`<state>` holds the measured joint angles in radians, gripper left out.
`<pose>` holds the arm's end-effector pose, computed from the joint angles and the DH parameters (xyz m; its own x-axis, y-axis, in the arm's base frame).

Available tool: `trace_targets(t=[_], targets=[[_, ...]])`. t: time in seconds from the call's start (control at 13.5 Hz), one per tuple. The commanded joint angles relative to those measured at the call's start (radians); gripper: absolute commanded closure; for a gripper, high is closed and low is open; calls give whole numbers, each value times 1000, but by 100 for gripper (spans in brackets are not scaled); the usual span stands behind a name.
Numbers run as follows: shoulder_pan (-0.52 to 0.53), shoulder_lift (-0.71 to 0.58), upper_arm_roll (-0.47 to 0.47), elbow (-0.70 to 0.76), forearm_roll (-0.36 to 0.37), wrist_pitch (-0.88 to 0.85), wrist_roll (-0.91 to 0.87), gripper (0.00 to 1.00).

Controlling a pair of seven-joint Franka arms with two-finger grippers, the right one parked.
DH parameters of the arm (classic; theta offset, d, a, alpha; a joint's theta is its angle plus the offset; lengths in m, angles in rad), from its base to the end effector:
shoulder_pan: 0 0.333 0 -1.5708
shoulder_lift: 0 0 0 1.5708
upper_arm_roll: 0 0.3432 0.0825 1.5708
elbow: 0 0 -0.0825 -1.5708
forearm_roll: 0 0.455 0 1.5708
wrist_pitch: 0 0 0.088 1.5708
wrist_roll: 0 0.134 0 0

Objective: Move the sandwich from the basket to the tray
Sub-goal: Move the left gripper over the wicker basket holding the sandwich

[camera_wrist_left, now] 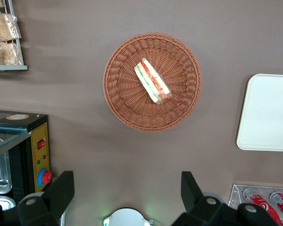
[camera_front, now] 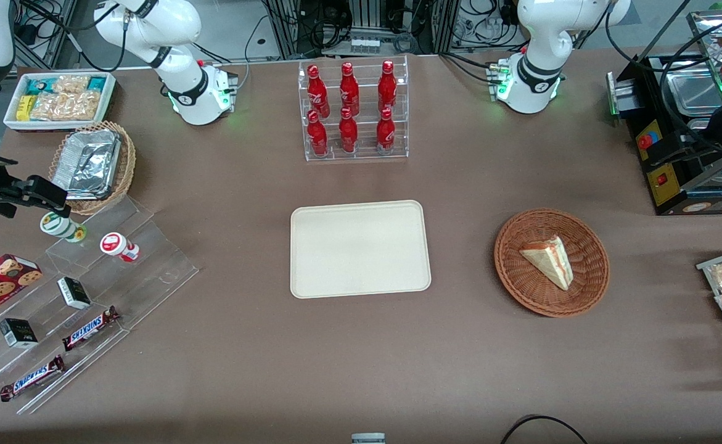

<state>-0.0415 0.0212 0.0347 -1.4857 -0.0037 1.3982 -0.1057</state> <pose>0.6115 -0.0049 0.6430 0.9893 0.0982 -0.1082 0.0979 -0.9952 -0.0085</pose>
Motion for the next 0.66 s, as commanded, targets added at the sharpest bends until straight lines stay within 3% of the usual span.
trace_targets(t=[0.0, 0.59], targets=[[-1, 2, 1, -1, -9, 15, 9, 0], [6, 43, 2, -94, -9, 79, 0, 0]])
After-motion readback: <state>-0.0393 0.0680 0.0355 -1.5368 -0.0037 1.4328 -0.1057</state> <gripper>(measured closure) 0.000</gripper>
